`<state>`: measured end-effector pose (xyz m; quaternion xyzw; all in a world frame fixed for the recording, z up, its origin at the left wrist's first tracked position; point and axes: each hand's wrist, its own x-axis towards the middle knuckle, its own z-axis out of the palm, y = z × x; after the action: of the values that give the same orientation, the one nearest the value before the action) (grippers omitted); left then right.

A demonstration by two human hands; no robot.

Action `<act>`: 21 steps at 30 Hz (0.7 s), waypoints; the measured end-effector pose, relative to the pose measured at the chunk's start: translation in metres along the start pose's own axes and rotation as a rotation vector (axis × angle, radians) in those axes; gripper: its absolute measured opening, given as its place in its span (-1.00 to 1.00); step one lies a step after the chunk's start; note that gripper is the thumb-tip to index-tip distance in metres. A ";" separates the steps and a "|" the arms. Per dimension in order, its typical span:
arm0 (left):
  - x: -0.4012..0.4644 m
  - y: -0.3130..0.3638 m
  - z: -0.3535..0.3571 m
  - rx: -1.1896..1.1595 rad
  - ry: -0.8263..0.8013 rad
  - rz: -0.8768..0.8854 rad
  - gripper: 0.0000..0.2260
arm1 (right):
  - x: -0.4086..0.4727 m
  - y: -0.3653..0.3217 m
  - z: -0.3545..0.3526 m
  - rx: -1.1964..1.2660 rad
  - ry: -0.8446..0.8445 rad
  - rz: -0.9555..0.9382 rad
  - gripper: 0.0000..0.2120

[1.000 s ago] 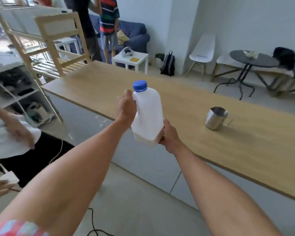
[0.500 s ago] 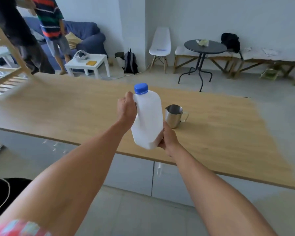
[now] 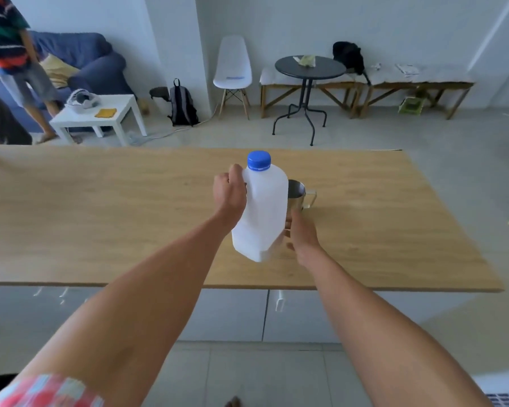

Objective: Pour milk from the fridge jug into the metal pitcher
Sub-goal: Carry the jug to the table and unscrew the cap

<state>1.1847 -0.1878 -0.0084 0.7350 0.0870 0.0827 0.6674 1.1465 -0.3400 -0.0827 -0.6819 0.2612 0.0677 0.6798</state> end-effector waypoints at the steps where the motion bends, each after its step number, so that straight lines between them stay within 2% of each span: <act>1: 0.003 -0.004 -0.001 0.014 -0.008 0.006 -0.72 | 0.003 -0.007 0.001 -0.029 0.069 -0.088 -0.51; 5: 0.011 -0.021 -0.004 0.055 -0.026 0.021 -0.71 | 0.008 -0.049 0.002 -0.143 0.231 -0.461 -0.61; 7: 0.016 -0.030 -0.005 0.062 -0.030 0.025 -0.70 | 0.006 -0.074 0.004 -0.184 0.234 -0.601 -0.59; 9: 0.020 -0.035 -0.006 0.066 -0.030 0.022 -0.69 | 0.003 -0.098 0.009 -0.246 0.162 -0.708 -0.62; 13: 0.024 -0.042 -0.003 0.070 -0.021 0.051 -0.70 | 0.006 -0.122 0.021 -0.504 -0.047 -0.817 -0.72; 16: 0.030 -0.044 0.001 0.061 -0.006 0.063 -0.70 | 0.012 -0.123 0.028 -0.689 -0.145 -0.860 -0.73; 21: 0.036 -0.054 0.006 0.044 0.023 0.063 -0.68 | 0.021 -0.120 0.030 -0.942 -0.077 -0.925 -0.71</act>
<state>1.2205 -0.1796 -0.0629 0.7509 0.0735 0.1102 0.6470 1.2264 -0.3243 0.0128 -0.9454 -0.1409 -0.1000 0.2765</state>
